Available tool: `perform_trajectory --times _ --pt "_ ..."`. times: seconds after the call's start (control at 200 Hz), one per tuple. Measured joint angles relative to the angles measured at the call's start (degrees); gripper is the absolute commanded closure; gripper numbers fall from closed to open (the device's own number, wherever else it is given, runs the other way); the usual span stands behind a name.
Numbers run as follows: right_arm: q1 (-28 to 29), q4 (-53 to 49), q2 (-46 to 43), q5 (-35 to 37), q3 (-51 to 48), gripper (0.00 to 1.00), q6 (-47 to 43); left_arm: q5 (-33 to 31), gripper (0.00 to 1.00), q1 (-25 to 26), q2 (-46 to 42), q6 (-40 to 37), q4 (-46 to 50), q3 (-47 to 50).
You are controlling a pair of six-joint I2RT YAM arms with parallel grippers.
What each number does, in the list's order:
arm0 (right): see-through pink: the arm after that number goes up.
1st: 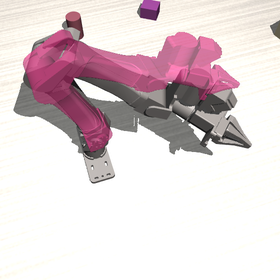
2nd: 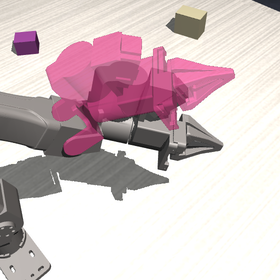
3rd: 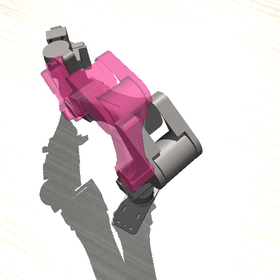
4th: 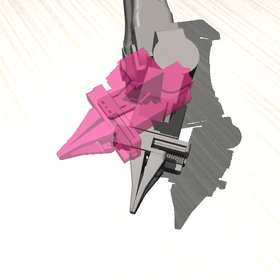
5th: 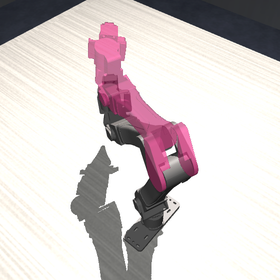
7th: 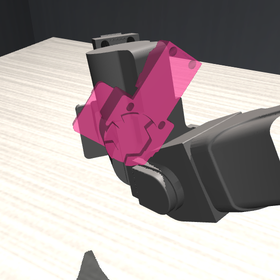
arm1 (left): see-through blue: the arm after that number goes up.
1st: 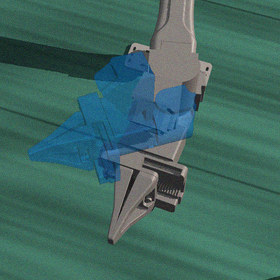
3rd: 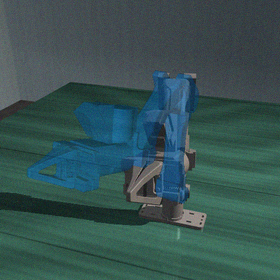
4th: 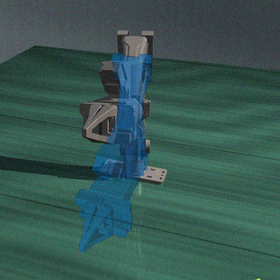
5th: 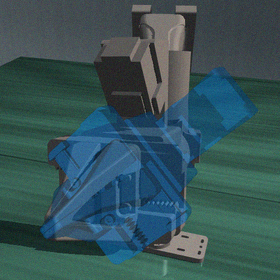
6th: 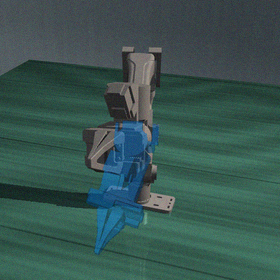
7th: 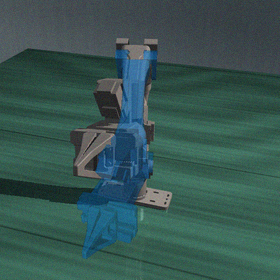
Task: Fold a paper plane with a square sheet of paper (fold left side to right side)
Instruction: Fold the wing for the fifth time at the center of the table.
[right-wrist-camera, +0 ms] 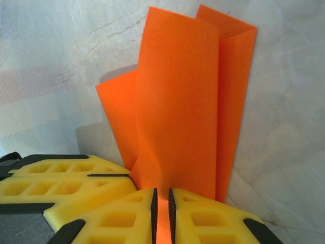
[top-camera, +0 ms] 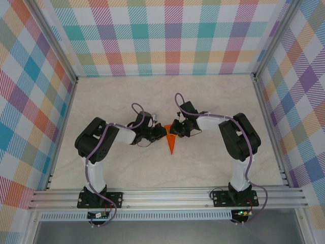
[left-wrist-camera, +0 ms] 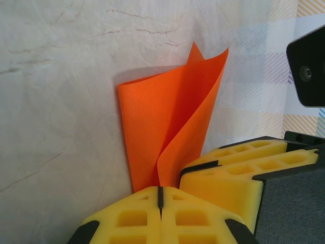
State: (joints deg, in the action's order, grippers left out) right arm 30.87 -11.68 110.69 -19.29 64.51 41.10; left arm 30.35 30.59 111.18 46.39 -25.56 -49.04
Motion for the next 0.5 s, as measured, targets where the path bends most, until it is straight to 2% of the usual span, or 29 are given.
perform_trajectory --times 0.25,0.5 --pt "0.0 2.2 -0.1 0.0 -1.9 0.85 0.0 0.0 1.0 0.0 0.0 0.0 0.0 0.0" --pt "0.0 6.1 -0.8 -0.7 -4.5 0.85 0.0 -1.6 0.84 0.1 -1.7 -1.2 1.9 0.2"
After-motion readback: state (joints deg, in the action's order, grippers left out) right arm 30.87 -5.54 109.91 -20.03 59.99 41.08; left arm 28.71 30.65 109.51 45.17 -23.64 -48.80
